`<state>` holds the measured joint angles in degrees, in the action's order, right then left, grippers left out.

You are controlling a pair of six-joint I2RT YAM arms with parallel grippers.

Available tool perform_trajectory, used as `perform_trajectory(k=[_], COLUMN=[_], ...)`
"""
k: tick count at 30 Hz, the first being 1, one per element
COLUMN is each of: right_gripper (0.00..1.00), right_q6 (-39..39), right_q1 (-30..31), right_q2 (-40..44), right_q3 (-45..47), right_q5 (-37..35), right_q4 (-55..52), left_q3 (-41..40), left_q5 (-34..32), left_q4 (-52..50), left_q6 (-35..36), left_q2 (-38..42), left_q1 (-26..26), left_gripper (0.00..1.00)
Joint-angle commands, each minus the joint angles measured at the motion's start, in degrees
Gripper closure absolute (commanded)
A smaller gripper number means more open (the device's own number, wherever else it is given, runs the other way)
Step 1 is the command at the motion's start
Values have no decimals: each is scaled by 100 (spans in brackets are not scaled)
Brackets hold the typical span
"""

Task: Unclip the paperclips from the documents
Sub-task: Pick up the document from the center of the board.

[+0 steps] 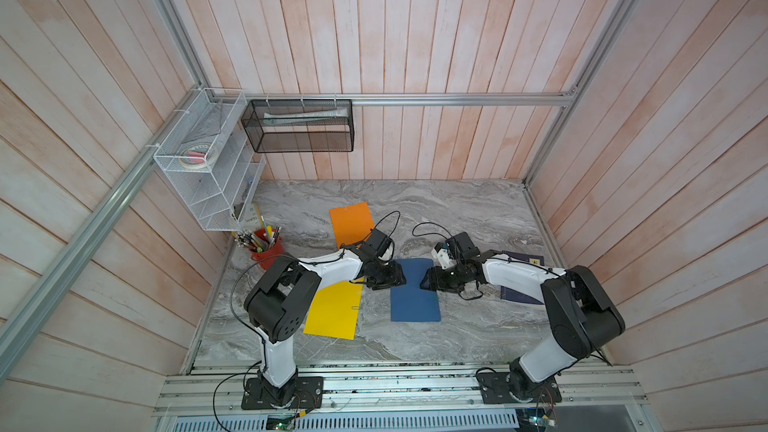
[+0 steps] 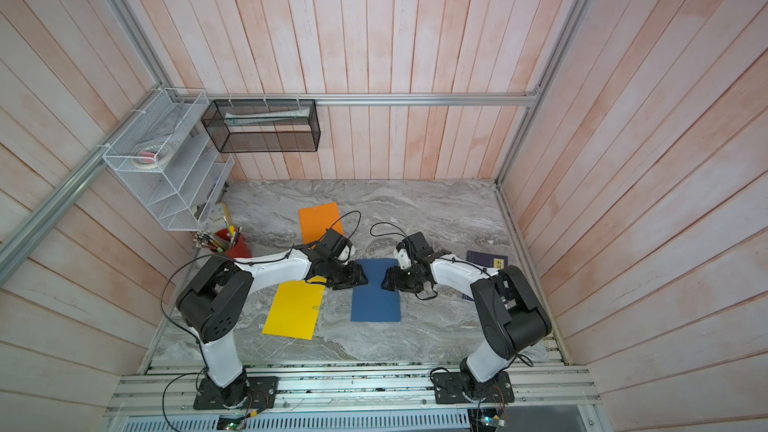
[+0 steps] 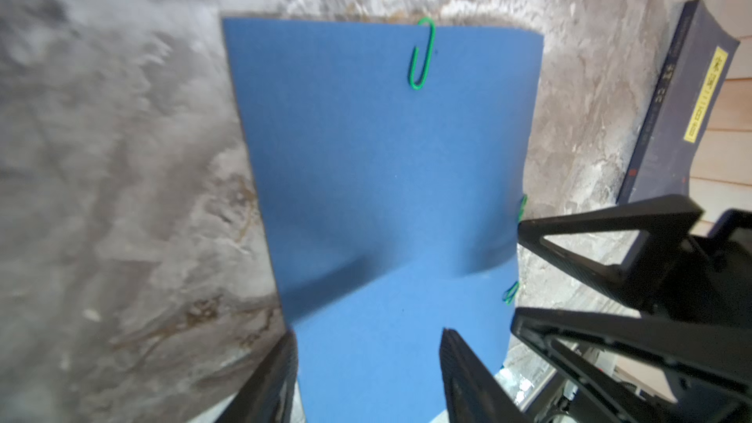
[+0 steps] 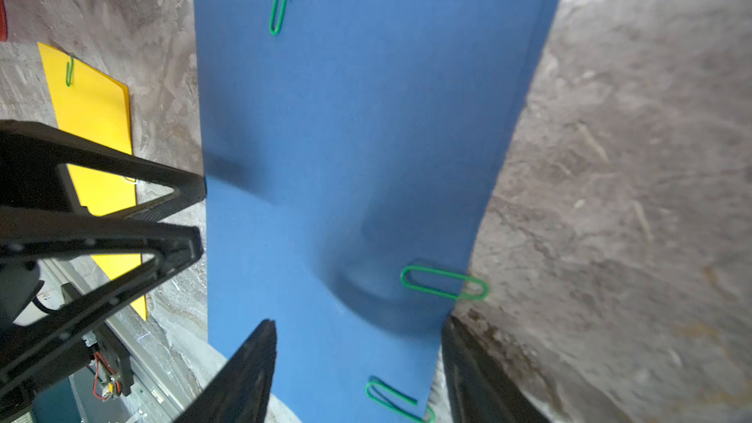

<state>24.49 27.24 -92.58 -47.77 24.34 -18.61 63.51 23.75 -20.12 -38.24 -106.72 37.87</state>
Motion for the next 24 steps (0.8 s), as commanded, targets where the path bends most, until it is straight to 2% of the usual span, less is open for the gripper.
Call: perform_trajectory(k=[1, 6, 14, 24], right_gripper=[33, 32, 17, 16], right_q6=[108, 96, 173, 377], right_q1=[78, 79, 140, 211], right_q2=[-200, -231, -130, -158], right_q3=[169, 164, 300, 388], right_q5=[12, 25, 383, 670], right_q4=[-231, -223, 212, 718], left_q3=[-95, -128, -125, -135], left_q5=[20, -43, -60, 27], left_q4=[-271, -362, -328, -234], left_q6=[-52, -9, -8, -8], left_q2=[-270, -271, -275, -262], left_q1=[63, 72, 72, 70], left_gripper=[41, 41, 41, 42])
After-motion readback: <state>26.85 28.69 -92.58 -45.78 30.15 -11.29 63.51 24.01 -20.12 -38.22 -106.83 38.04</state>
